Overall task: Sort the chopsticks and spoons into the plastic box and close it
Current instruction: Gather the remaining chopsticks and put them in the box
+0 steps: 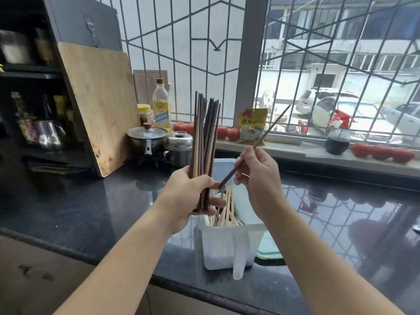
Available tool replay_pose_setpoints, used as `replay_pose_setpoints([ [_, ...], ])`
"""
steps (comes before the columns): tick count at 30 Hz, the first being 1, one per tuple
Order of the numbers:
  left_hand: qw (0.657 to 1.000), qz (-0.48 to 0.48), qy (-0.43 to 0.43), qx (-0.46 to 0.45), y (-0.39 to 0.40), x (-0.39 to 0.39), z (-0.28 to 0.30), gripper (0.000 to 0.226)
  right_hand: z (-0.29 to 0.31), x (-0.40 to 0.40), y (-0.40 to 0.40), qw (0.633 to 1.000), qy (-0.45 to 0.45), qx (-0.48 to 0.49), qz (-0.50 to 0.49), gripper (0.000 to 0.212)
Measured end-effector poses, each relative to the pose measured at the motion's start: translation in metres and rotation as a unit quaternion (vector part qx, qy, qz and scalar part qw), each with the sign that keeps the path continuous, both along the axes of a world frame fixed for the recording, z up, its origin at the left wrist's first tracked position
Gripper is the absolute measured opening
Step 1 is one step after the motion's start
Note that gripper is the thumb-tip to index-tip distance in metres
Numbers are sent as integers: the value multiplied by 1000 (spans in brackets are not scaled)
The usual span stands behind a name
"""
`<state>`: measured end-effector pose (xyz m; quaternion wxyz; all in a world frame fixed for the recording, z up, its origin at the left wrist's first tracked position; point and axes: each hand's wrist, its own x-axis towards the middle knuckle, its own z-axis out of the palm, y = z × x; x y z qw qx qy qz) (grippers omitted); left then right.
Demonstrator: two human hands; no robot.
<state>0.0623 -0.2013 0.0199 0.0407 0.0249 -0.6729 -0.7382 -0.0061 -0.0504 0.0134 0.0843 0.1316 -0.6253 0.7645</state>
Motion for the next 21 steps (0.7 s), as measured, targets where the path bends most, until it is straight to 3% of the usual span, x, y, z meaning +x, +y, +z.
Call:
replay_pose_setpoints([
  [2, 999, 49, 16, 4, 3, -1, -4, 14, 1, -2, 5, 998, 7, 5, -67, 25],
  [4, 996, 81, 38, -4, 7, -2, -8, 10, -1, -2, 2, 984, 16, 135, -118, 17],
  [6, 994, 100, 51, 2, 9, -4, -11, 8, -7, -4, -7, 954, -9, 275, -122, 34],
  [8, 992, 113, 53, 22, 9, -5, -14, 11, -18, -7, -17, 905, -21, 414, -96, 62],
  [9, 991, 116, 51, 33, 8, -6, -15, 13, -24, -10, -20, 871, -18, 485, -79, 64],
  [12, 991, 112, 39, 67, 6, -6, -16, 13, -31, -15, -27, 751, -39, 659, -14, 36],
  [14, 990, 107, 31, 84, 6, -5, -15, 12, -32, -15, -28, 712, -53, 700, 14, 26],
  [15, 990, 105, 28, 91, 5, -5, -14, 12, -31, -14, -29, 711, -59, 700, 17, 26],
  [17, 990, 100, 24, 101, 4, -4, -15, 11, -25, -7, -28, 746, -52, 663, -3, 29],
  [19, 989, 96, 23, 109, 3, -4, -15, 10, -16, 6, -18, 788, 18, 606, -111, 25],
  [20, 989, 95, 21, 116, 2, -3, -15, 9, -12, 12, -9, 779, 73, 595, -186, 21],
  [21, 987, 95, 18, 126, 1, -3, -15, 8, -9, 16, 0, 747, 116, 607, -245, 18],
])
